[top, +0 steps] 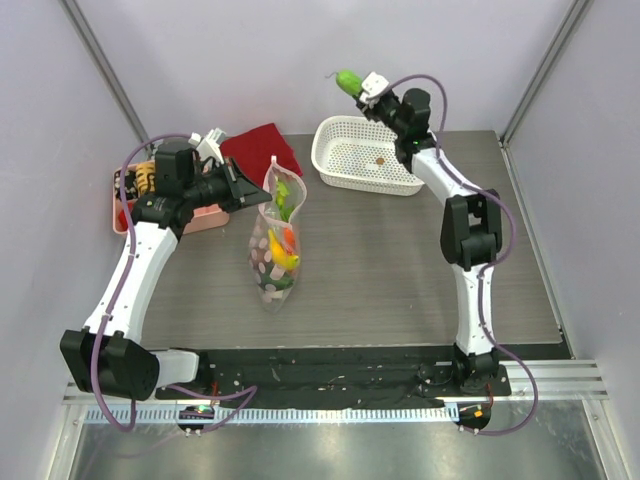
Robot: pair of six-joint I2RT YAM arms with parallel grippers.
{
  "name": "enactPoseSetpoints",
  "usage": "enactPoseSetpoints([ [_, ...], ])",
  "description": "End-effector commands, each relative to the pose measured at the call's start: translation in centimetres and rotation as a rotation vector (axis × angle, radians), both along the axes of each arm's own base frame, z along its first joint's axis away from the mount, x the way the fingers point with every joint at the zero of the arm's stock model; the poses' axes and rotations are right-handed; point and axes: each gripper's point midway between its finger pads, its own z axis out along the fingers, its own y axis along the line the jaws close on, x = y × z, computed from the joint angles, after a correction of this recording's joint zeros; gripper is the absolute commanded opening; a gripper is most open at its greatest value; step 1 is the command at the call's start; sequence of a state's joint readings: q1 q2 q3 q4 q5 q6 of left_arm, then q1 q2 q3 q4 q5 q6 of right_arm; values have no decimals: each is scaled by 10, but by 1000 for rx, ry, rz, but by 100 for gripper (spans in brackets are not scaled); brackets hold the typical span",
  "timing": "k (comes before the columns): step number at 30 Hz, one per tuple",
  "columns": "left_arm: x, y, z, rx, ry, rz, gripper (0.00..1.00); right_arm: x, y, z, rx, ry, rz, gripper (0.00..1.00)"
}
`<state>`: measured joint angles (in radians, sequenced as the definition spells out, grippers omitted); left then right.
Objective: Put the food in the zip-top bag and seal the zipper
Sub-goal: Pick up the fake vegetable from the bin, then place the fake vegetable in the zipper food storage bag.
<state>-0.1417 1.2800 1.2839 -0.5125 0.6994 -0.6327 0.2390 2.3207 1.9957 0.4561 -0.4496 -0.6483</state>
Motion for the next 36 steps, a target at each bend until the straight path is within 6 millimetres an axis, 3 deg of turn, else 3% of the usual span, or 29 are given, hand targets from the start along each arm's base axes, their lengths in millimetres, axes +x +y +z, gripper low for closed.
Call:
enactPoseSetpoints([
  [1,-2,2,23,-13,-84,6,0,-69,4,130,370,110,107,1],
  [3,-4,3,26,-13,-95,10,0,-96,8,154,492,221,169,1],
  [4,-6,3,26,-12,-98,10,0,-119,9,177,569,284,206,1],
  [8,-9,3,26,-12,-101,9,0,-180,33,203,922,642,323,1],
  [10,-11,4,29,-12,-110,12,0,-201,39,212,1015,708,359,1],
  [11,-12,4,29,-12,-112,12,0,-225,52,214,1068,781,382,1],
  [14,-15,4,33,-14,-123,14,0,-250,67,206,1129,863,294,1],
  [15,-16,4,34,-12,-128,15,0,-268,90,201,1113,907,306,1],
  [17,-19,3,39,-14,-142,15,0,-281,99,189,1130,966,245,1],
  [18,-19,4,39,-15,-141,17,0,-297,116,181,1128,1029,262,1],
  [19,-21,3,40,-16,-143,16,0,-300,121,165,1129,1060,227,1],
  [24,-24,3,43,-21,-153,20,0,-326,155,121,1106,1198,167,1],
  [27,-26,3,45,-23,-159,20,0,-334,165,100,1084,1287,96,1],
  [34,-29,4,51,-26,-177,25,0,-383,176,56,980,1426,16,1],
  [36,-31,4,53,-27,-183,25,0,-390,177,51,956,1445,10,10],
])
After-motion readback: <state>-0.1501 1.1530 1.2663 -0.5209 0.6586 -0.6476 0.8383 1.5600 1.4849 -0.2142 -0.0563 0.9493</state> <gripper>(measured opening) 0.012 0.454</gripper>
